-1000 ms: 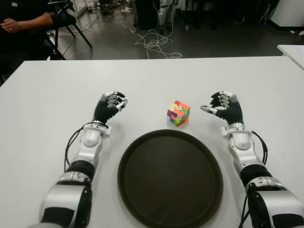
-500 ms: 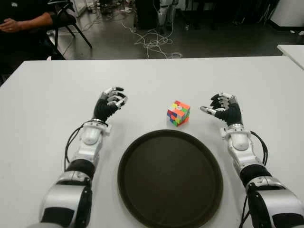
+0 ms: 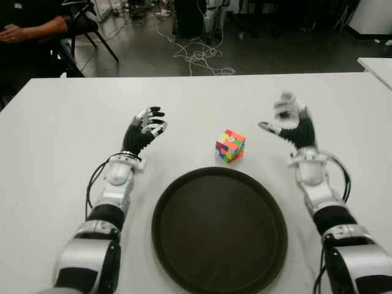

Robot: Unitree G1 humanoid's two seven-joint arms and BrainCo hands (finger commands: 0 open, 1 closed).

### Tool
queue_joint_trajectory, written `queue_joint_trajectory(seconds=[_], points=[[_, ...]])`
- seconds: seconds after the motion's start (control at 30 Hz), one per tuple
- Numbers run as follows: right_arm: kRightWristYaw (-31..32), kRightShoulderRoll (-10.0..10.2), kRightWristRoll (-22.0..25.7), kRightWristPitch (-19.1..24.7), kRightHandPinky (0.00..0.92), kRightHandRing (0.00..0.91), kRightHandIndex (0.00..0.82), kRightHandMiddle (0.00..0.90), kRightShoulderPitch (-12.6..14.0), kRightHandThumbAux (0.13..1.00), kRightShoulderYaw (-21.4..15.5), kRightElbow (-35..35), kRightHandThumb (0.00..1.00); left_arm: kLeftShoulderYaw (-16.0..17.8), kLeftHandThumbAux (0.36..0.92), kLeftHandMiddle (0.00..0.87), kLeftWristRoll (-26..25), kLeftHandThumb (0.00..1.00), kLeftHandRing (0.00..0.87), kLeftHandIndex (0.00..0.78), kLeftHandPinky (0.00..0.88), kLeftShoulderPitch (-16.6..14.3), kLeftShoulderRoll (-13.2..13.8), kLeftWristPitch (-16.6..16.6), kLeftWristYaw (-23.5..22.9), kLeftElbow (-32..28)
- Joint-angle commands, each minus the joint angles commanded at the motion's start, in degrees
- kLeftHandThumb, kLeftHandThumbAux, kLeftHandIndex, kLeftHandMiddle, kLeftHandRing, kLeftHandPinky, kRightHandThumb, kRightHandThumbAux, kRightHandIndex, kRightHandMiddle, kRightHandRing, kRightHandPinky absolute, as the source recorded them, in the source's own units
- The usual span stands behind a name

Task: Pick up the Rubik's Cube and put it in the plate

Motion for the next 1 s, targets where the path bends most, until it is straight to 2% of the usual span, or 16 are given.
queue_joint_trajectory(seconds=[0.1,0.2,0.4,0.53,0.67,0.77,0.87,1.0], points=[[-1.7,-1.5,-3.3,-0.2,0.008,0.017,0.025,0.026,-0.7,0.837,1.2,-1.4,0.000,-0.2,0.703,0.273,0.3,0.065,0.268,0.220,0.288,0.0,0.2,-0.1,0.0,0.1],[-3.6,-2.9,-7.0,0.7,0.002,0.005,0.008,0.008,-1.2,0.800,2.7,-3.7,0.000,-0.4,0.711,0.270,0.6,0.062,0.266,0.215,0.285,0.0,0.3,-0.3,0.2,0.3],[-2.9,-3.5,-8.6,4.1,0.000,0.000,0.000,0.000,-3.6,0.744,3.7,-6.1,0.000,-0.4,0.718,0.272,0.8,0.056,0.270,0.215,0.290,0.0,0.3,-0.2,0.4,0.5],[2.1,-4.5,-8.8,9.5,0.000,0.000,0.000,0.000,-3.4,0.714,4.3,-15.4,0.000,-0.5,0.712,0.275,1.2,0.060,0.272,0.224,0.294,0.0,0.4,-0.4,0.8,0.6],[6.4,-5.0,-9.8,15.7,0.000,0.000,0.000,0.000,-1.3,0.698,4.6,-24.9,0.000,-0.5,0.714,0.275,1.3,0.069,0.274,0.229,0.297,-0.1,0.4,-0.4,1.0,0.8],[11.2,-7.0,-13.4,20.5,0.000,0.000,0.000,0.000,-2.8,0.658,6.8,-28.1,0.000,-0.5,0.714,0.272,1.2,0.074,0.274,0.224,0.295,0.0,0.3,-0.7,1.0,0.8],[14.6,-9.4,-16.2,21.5,0.000,0.000,0.000,0.000,-3.8,0.625,8.9,-29.3,0.000,-0.4,0.723,0.271,0.9,0.076,0.271,0.220,0.294,0.3,0.2,-1.0,0.6,0.7],[16.3,-10.5,-17.4,22.0,0.007,0.004,0.000,0.011,-3.4,0.595,9.9,-31.5,0.000,-0.2,0.724,0.277,0.6,0.083,0.273,0.221,0.294,0.2,0.2,-1.1,0.2,0.7]])
